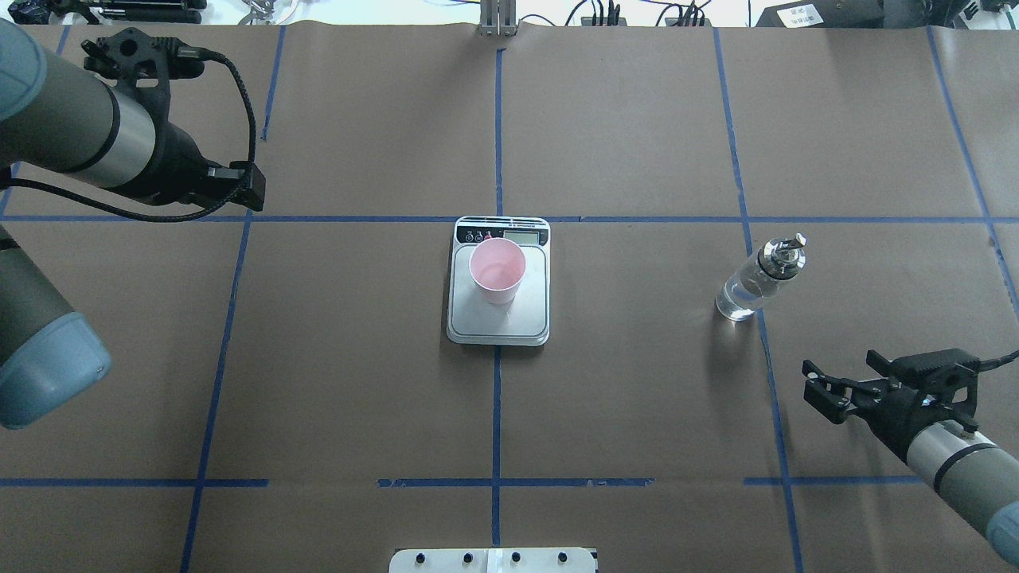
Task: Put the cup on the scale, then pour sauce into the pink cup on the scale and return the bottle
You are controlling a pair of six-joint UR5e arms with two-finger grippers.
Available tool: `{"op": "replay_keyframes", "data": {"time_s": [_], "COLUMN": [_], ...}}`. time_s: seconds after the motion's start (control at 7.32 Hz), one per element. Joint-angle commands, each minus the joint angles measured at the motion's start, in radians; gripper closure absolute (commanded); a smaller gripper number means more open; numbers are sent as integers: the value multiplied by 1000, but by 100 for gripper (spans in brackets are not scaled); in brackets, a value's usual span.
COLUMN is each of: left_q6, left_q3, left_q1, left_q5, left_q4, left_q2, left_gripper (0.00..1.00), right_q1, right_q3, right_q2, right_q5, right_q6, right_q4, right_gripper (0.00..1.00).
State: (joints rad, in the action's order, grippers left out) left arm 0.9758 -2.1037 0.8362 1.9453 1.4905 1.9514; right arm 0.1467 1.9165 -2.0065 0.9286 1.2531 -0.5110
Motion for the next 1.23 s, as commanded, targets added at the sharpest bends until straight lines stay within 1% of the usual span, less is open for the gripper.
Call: {"op": "replay_keyframes", "data": {"time_s": [0.0, 0.14, 0.27, 0.41, 0.55, 0.68, 0.82, 0.96, 1.09], "left_q6": [-6, -14, -38, -93, -145, -272, -457, -612, -725], "left_q3": [5, 7, 11, 27, 46, 95, 184, 235, 272], "left_q1": [0, 0, 1, 10, 39, 100, 201, 292, 372], "left_q5": [1, 4, 6, 6, 9, 61, 178, 219, 256], "left_q4": [1, 2, 7, 8, 11, 14, 28, 36, 81], "left_q2": [-2, -3, -3, -3, -3, -3, -3, -44, -96], "left_gripper": [41, 41, 41, 41, 41, 41, 41, 38, 38], "right_q1": [227, 477, 733, 924, 1058, 1117, 1183, 1247, 1301], "right_q3": [-33, -51, -135, -248, -310, -312, -304, -298, -288], "right_q2": [-29, -12, 56, 152, 231, 279, 331, 394, 443], "right_q5": [362, 670, 952, 1166, 1319, 1386, 1412, 1427, 1428], "right_q6": [-104, -256, -461, -550, -582, -677, -860, -1047, -1231], "right_q4": [95, 94, 72, 21, -97, -250, -441, -642, -838], "right_gripper": [0, 0, 0, 0, 0, 0, 0, 0, 0]}}
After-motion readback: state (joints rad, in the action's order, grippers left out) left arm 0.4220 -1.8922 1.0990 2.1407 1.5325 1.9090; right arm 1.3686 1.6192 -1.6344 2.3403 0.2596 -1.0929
